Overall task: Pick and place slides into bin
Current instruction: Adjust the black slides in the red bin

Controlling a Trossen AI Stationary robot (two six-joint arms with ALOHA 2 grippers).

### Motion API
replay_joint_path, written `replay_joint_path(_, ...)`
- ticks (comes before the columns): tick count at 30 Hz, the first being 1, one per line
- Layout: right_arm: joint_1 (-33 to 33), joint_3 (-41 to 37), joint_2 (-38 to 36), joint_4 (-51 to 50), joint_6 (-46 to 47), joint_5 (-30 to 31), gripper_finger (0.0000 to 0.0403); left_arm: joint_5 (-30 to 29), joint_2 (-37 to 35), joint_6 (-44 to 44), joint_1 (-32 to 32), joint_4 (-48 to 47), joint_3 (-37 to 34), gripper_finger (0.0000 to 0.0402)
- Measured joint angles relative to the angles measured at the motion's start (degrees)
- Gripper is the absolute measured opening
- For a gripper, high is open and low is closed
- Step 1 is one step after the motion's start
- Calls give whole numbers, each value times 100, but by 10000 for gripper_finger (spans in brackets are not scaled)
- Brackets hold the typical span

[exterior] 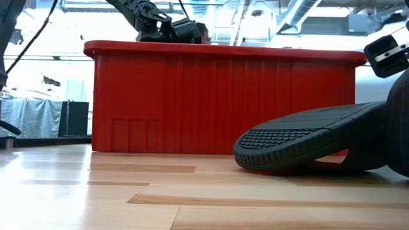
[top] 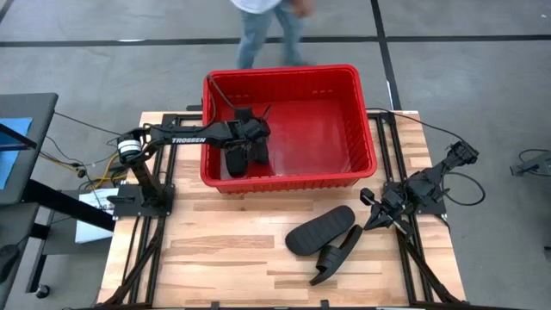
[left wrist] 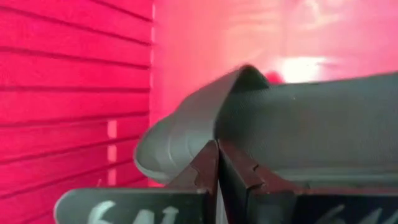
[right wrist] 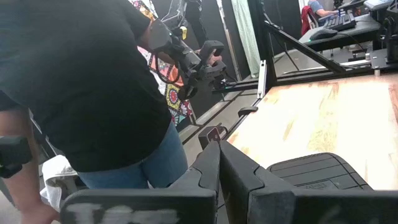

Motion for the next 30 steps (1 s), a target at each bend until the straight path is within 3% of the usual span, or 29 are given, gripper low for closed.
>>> replay_joint_path(22, 0, 0, 0, 0, 0, 0, 0, 196, 0, 144, -68, 238, 0, 3)
replay_joint_path(30, 0, -2, -2, -2, 2, -2, 0, 178, 0, 47, -59, 211, 0, 74)
